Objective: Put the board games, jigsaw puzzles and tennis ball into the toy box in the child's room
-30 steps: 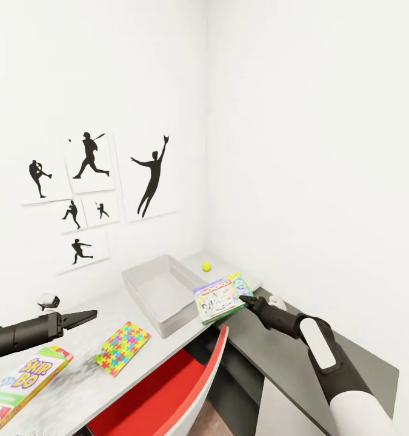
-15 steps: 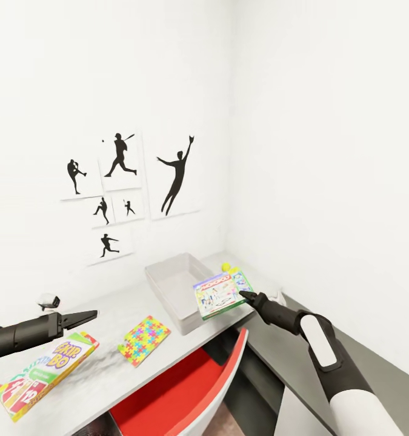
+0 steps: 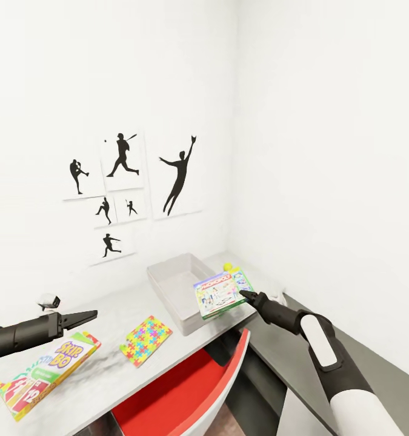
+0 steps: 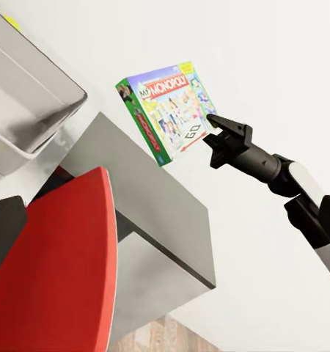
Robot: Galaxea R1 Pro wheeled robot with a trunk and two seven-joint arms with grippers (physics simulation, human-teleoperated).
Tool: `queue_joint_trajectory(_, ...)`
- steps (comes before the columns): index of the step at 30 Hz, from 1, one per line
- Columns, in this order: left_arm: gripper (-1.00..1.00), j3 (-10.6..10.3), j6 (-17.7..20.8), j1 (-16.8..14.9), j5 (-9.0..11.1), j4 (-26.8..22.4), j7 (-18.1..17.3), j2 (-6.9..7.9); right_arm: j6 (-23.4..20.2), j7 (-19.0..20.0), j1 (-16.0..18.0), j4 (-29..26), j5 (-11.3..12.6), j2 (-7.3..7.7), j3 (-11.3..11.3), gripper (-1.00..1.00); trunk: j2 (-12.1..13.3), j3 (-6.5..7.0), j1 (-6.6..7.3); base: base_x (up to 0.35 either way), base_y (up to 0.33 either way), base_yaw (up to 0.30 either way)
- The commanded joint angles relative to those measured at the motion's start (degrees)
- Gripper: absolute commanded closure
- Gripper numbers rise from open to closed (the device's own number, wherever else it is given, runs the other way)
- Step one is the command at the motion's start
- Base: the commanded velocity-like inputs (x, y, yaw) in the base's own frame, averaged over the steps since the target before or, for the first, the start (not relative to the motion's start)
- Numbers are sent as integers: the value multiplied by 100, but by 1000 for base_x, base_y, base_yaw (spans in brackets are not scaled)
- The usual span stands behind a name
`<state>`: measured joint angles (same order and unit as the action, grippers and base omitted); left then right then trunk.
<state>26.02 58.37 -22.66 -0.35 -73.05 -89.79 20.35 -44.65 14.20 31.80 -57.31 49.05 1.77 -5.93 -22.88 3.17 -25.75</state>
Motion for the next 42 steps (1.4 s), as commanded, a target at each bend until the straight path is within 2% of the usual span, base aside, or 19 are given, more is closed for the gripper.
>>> queue_joint_trajectory(1, -100, 0, 60, -2, -3, 1, -21, 0, -29, 28, 2, 0, -18, -3, -14, 100, -4, -2, -3, 124, 80, 159)
queue_joint_trajectory(10, -100, 0, 60, -2, 8, 1, -21, 1, -26, 49, 2, 0, -17, -2, -20, 100, -4, -2, -3, 103, 44, 192)
queue_joint_trajectory(25, -100, -3, 54, -2, 14, 1, -21, -5, -19, 213, 2, 0, -10, -2, -31, 100, -4, -2, -3, 203, 20, 10)
queue_joint_trajectory(42, -100, -9, 57, -2, 6, 1, -21, -5, -17, 215, 2, 9, -9, -2, -31, 100, -4, -2, -3, 100, -49, 0)
